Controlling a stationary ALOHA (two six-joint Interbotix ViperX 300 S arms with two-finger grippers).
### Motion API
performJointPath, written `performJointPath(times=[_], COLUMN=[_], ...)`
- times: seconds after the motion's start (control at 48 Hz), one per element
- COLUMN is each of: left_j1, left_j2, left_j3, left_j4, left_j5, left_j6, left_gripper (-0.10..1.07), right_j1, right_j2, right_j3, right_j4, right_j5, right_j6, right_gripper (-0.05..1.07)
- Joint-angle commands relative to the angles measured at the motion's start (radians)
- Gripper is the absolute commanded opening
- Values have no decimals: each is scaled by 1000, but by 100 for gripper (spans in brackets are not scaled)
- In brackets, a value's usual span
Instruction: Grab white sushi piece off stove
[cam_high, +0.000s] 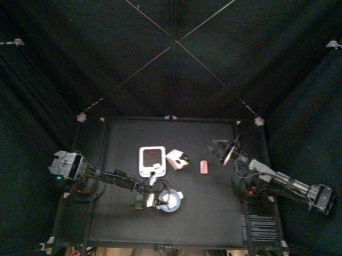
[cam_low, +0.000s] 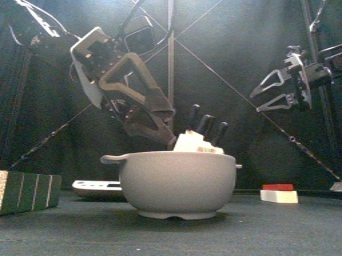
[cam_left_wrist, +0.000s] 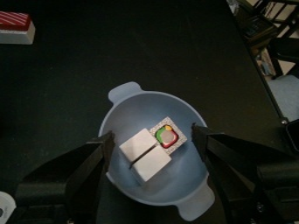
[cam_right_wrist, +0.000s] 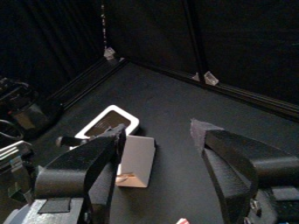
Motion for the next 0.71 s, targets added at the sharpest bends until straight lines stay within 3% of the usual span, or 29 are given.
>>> performJointPath(times=[0.0,0.229,0.438,0.688], left_j1=[3,11,77,167], left_j2=[-38,-118,-141,-164], left_j3=[-15,-14,-37,-44], left_j4=[-6,-23,3,95], left_j5=[8,158,351,393], left_j6=[0,3,2,0], left_gripper=[101,101,101,101], right_j1=[-2,-2,-2,-2], right_j2=[6,6,6,6], right_j3=[-20,-20,-20,-20], right_j4=[0,-2,-2,-6], right_j5=[-11,-9,-9,-6], right_j6=[-2,-2,-2,-2], right_gripper=[93,93,93,93])
